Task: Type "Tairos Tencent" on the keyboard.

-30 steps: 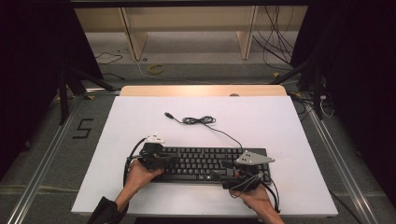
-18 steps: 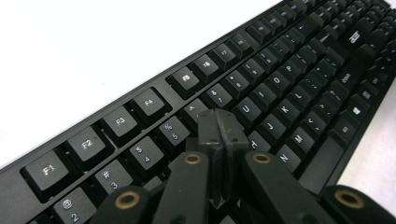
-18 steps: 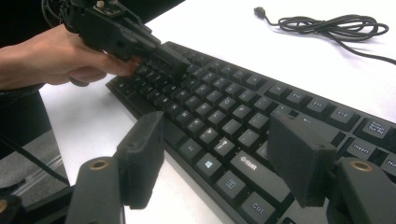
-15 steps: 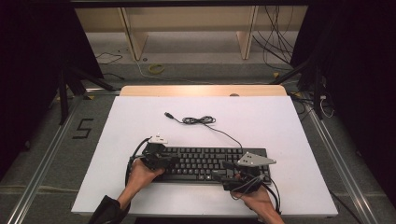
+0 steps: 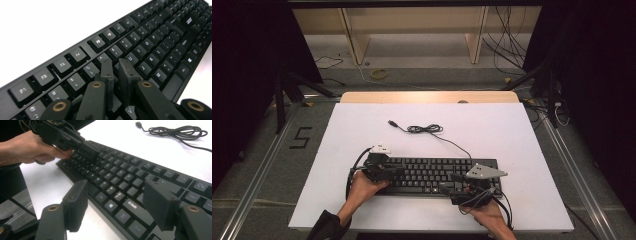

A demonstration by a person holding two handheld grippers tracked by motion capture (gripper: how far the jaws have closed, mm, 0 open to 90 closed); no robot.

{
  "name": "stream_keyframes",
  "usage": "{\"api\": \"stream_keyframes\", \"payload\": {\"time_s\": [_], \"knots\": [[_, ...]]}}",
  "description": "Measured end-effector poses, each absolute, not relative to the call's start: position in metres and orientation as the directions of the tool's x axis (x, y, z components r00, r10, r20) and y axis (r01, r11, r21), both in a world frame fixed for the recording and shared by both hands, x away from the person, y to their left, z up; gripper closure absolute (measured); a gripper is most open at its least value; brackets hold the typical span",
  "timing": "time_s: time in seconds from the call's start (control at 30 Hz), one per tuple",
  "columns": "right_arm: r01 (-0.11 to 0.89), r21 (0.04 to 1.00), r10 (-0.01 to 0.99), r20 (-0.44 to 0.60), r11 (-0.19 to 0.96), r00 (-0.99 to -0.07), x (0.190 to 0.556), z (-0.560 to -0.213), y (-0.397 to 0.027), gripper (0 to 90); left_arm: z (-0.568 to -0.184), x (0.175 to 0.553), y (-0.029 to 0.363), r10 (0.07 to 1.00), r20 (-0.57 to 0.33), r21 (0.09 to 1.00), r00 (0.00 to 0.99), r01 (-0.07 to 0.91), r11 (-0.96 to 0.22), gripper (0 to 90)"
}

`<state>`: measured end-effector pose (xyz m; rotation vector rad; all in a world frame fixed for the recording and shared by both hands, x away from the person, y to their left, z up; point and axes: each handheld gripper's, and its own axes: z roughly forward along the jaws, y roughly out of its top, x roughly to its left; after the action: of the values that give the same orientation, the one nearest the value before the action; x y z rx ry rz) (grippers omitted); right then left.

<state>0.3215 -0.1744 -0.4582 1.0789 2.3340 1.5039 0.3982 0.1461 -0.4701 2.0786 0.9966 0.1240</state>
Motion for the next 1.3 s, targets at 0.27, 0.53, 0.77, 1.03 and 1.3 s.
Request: {"api": "stream_keyframes", "payload": {"time_s": [0.27, 0.53, 0.77, 1.03, 1.3], "knots": [[0.483, 0.845, 0.649, 0.236, 0.23, -0.723, 0.322, -0.458, -0.176, 37.5, -0.461, 0.397, 0.156, 0.682, -0.294, 0.733, 0.67, 0.616, -0.289, 64.2], [0.486, 0.844, 0.653, 0.238, 0.228, -0.719, 0.322, -0.458, -0.178, 36.3, -0.455, 0.391, 0.163, 0.64, -0.339, 0.775, 0.69, 0.59, -0.226, 41.9], [0.481, 0.85, 0.659, 0.236, 0.216, -0.714, 0.32, -0.458, -0.184, 35.8, -0.452, 0.382, 0.166, 0.599, -0.343, 0.812, 0.723, 0.549, -0.199, 32.4], [0.466, 0.858, 0.661, 0.222, 0.217, -0.717, 0.316, -0.458, -0.188, 35.1, -0.455, 0.368, 0.172, 0.583, -0.342, 0.827, 0.737, 0.53, -0.185, 28.5], [0.456, 0.863, 0.664, 0.212, 0.217, -0.717, 0.313, -0.459, -0.193, 34.8, -0.458, 0.357, 0.172, 0.569, -0.336, 0.832, 0.751, 0.52, -0.195, 27.3]]}}
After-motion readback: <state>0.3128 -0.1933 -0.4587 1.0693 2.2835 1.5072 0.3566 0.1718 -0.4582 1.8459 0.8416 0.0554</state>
